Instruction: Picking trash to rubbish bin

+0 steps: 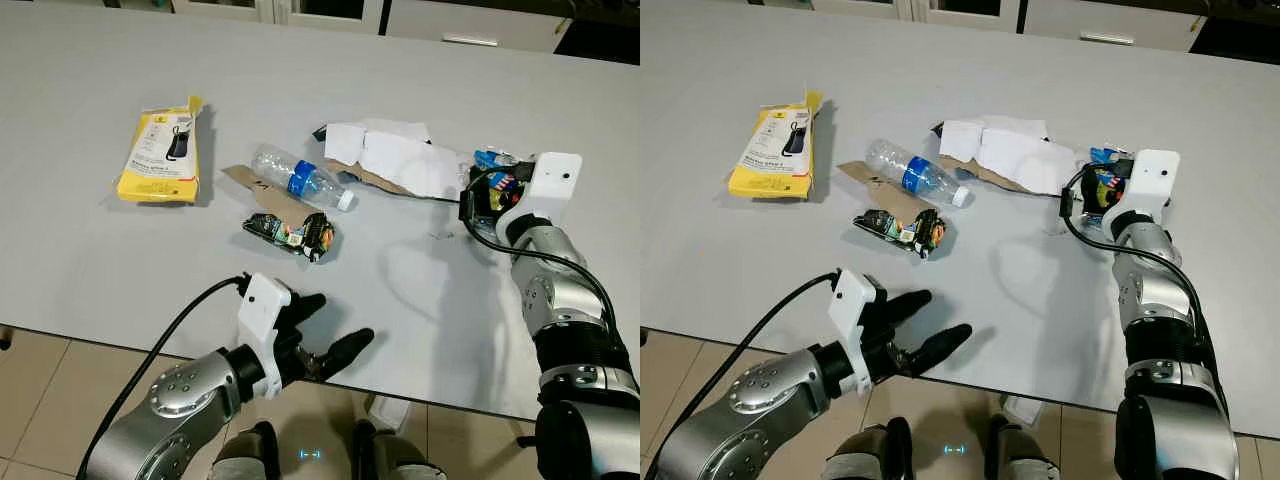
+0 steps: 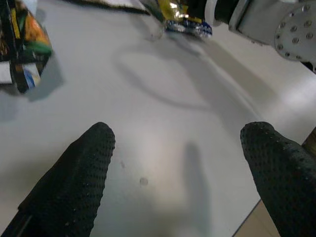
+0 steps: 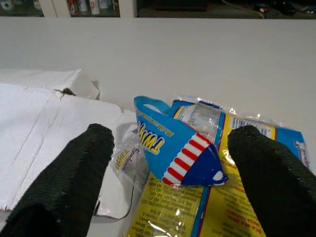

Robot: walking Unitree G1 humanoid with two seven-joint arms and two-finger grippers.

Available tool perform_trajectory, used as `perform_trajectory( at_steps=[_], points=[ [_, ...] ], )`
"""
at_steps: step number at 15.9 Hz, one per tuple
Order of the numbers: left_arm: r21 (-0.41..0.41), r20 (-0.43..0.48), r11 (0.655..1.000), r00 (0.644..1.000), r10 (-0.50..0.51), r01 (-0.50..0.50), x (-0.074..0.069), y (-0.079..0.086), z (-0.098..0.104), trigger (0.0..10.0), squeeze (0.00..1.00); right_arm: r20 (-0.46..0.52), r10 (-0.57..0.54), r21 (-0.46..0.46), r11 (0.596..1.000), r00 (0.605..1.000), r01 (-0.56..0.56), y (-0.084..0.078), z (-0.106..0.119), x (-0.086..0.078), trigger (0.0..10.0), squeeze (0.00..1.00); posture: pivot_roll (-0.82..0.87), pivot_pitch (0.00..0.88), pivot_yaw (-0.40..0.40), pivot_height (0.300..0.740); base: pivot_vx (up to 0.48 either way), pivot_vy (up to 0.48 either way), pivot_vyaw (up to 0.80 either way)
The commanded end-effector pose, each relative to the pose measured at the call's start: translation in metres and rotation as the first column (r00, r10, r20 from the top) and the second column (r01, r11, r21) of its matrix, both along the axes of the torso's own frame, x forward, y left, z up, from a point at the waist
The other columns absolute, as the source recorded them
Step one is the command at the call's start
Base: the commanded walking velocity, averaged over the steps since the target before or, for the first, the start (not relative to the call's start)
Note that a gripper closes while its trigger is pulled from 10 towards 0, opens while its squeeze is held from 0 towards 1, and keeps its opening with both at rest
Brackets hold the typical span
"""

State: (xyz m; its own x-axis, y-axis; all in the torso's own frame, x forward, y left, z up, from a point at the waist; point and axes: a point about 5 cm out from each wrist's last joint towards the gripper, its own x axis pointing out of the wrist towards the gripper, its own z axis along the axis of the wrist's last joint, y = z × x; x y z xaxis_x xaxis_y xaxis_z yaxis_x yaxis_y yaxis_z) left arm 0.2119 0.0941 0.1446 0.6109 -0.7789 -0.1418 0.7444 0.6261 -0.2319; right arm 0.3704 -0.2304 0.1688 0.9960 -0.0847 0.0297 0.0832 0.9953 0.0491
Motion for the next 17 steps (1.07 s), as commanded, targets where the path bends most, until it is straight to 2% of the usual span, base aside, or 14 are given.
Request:
perform_trajectory(
  at_steps=[1, 4, 5, 6, 7, 10, 13, 15, 17],
  points=[
    [0.011, 0.002, 1.000, 1.000, 0.013, -0.013, 0.001, 0.001, -0.003, 10.0, 0.00, 0.045, -0.014, -0.005, 1.000, 0.999, 0.014, -0.004, 0.010, 0.001, 0.0, 0.00, -0.04, 0.195, -0.013, 0.740, 0.000, 0.000, 0.00],
    [0.010, 0.016, 1.000, 1.000, 0.025, -0.025, 0.005, 0.000, -0.002, 10.0, 0.00, 0.087, -0.019, -0.018, 1.000, 0.996, 0.021, -0.004, 0.021, 0.004, 0.0, 0.00, -0.05, 0.185, -0.019, 0.740, 0.000, 0.000, 0.00],
    [0.010, 0.019, 1.000, 0.999, 0.027, -0.027, 0.006, -0.001, -0.002, 10.0, 0.00, 0.094, -0.018, -0.053, 0.998, 0.995, 0.023, -0.005, 0.025, 0.005, 0.0, 0.00, -0.05, 0.183, -0.020, 0.740, 0.000, 0.000, 0.00],
    [0.010, 0.019, 1.000, 0.999, 0.028, -0.029, 0.006, -0.001, -0.002, 10.0, 0.00, 0.089, -0.022, -0.110, 0.993, 0.996, 0.032, -0.007, 0.026, 0.005, 1.9, 0.60, -0.05, 0.182, -0.021, 0.740, 0.000, 0.000, 0.00],
    [0.009, 0.021, 1.000, 0.999, 0.030, -0.030, 0.006, -0.001, -0.002, 10.0, 0.00, 0.081, -0.034, -0.151, 0.987, 0.996, 0.046, -0.010, 0.027, 0.006, 9.9, 1.00, -0.05, 0.182, -0.021, 0.740, 0.000, 0.000, 0.00],
    [0.010, 0.021, 1.000, 0.999, 0.025, -0.025, 0.005, -0.002, -0.003, 10.0, 0.00, -0.012, -0.032, -0.302, 0.953, 0.999, 0.026, -0.016, 0.025, 0.008, 10.0, 1.00, -0.06, 0.184, -0.019, 0.740, 0.000, 0.000, 0.00],
    [0.013, 0.019, 1.000, 1.000, 0.009, -0.010, 0.005, -0.004, -0.004, 10.0, 0.00, -0.083, -0.023, -0.369, 0.929, 0.996, -0.009, -0.022, 0.024, 0.011, 10.0, 1.00, -0.06, 0.187, -0.018, 0.740, 0.000, 0.000, 0.00],
    [0.015, 0.015, 1.000, 1.000, -0.007, 0.007, 0.003, -0.005, -0.004, 10.0, 0.00, -0.179, 0.006, -0.381, 0.922, 0.984, -0.075, -0.027, 0.017, 0.012, 10.0, 1.00, -0.06, 0.193, -0.016, 0.740, 0.000, 0.000, 0.00],
    [0.020, 0.013, 1.000, 1.000, -0.013, 0.013, 0.002, -0.004, -0.005, 10.0, 0.00, -0.206, 0.003, -0.384, 0.919, 0.978, -0.084, -0.031, 0.015, 0.012, 10.0, 1.00, -0.06, 0.196, -0.012, 0.740, 0.000, 0.000, 0.00]
  ],
)
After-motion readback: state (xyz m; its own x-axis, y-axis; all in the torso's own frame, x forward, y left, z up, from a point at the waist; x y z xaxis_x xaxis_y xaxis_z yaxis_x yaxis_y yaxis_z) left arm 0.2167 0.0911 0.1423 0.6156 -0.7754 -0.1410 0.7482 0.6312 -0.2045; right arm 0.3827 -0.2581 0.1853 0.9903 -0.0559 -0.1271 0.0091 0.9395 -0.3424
